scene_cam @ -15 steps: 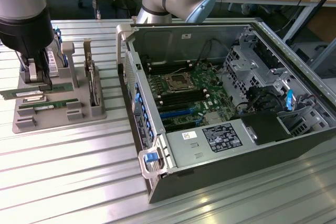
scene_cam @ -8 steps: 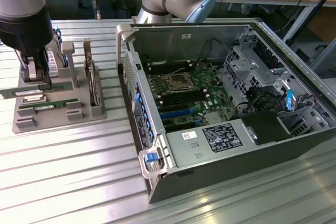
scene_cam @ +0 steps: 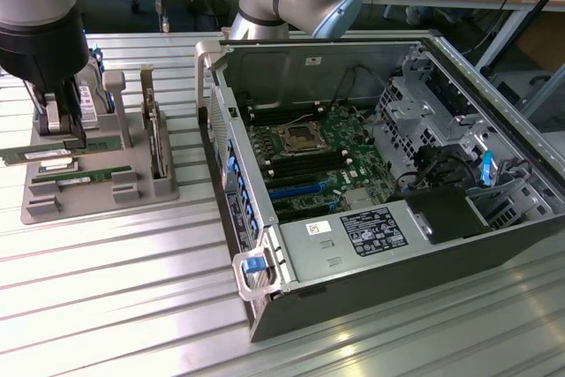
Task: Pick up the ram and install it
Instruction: 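Pick up the ram and move it above insertion slot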
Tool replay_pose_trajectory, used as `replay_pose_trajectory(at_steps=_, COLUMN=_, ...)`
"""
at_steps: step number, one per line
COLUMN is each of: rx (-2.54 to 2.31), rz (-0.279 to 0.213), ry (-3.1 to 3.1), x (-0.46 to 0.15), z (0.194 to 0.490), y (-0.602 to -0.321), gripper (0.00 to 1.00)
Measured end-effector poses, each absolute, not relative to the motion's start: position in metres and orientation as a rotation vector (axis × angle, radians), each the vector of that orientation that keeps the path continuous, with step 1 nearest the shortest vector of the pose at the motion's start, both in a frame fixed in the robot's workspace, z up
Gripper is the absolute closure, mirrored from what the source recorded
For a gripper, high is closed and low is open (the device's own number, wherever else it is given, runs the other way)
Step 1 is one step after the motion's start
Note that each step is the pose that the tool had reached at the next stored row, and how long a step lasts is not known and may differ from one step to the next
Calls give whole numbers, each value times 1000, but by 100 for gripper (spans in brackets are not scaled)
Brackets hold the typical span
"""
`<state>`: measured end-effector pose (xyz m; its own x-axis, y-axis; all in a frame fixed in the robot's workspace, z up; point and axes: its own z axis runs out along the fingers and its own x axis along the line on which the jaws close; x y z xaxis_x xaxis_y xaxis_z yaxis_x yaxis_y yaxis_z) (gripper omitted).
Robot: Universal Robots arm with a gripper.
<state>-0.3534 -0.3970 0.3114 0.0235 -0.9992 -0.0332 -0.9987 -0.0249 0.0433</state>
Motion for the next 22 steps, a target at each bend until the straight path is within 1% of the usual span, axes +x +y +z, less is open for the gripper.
replay_pose_trajectory(at_steps=22, rx=2242, rz=-85, ry=-2188, x=-353, z=323, y=-397, gripper=88)
